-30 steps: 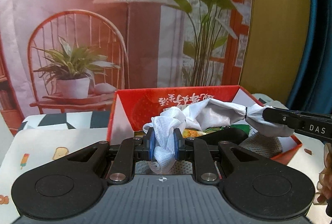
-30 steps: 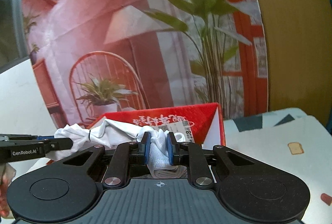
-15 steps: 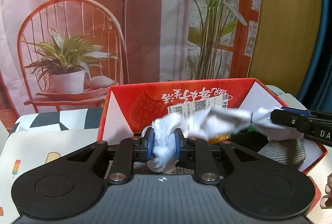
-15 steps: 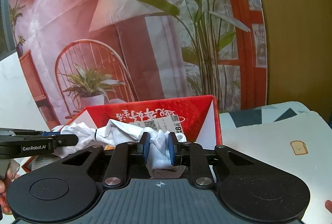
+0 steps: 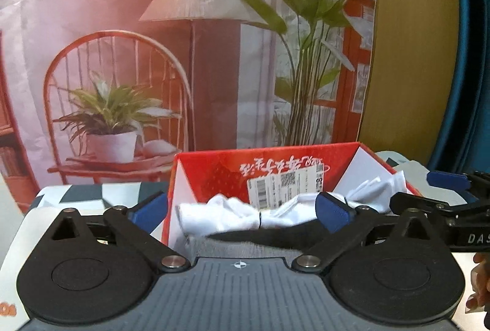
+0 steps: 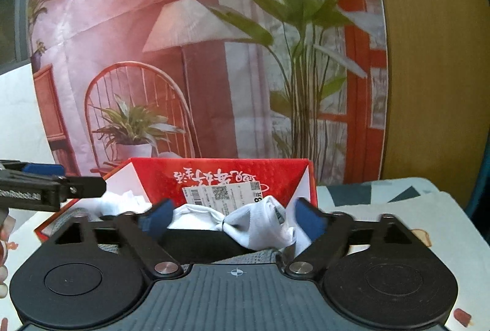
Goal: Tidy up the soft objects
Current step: 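Lower the white cloth into the red box and open both grippers, then move both grippers to the white bag of green cables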
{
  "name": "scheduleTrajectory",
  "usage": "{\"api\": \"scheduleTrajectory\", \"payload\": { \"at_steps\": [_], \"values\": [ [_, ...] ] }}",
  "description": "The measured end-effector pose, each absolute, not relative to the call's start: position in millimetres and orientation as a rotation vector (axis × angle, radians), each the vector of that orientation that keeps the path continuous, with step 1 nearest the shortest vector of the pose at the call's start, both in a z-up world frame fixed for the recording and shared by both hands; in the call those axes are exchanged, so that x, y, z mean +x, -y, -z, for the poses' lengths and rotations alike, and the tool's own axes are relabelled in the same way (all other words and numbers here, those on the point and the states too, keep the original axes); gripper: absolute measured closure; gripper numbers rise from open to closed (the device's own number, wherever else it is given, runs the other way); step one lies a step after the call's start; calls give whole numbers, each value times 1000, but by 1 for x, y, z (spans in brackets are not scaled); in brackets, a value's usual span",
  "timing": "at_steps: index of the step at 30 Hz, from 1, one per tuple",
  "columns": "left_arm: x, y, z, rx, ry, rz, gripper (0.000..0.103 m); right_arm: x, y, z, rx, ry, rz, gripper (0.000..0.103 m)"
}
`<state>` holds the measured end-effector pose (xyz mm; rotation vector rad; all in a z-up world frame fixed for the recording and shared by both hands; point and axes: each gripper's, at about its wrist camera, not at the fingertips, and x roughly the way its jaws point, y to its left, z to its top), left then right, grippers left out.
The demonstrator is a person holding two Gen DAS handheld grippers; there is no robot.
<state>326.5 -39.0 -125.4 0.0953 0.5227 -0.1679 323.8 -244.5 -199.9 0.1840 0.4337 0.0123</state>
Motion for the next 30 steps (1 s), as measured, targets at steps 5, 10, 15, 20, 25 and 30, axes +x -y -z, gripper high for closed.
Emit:
{"api": "scheduleTrajectory", "payload": {
  "at_steps": [5,10,15,20,25,30],
  "values": [
    [302,32,132,77,-546,133,0,302,233,200,151,-416,-18,1],
    [275,22,148,45,-554,129,0,276,224,208,115,-397,-25,0],
    [249,24,175,58,-596,114,0,249,220,224,126,-393,-39,0],
    [233,25,202,49,-655,113,0,229,211,244,98,-411,-52,0],
    [222,19,226,4,-714,89,0,221,203,272,73,-495,-73,1],
    [213,12,235,-6,-720,63,0,214,190,297,37,-583,-102,1]
  ]
}}
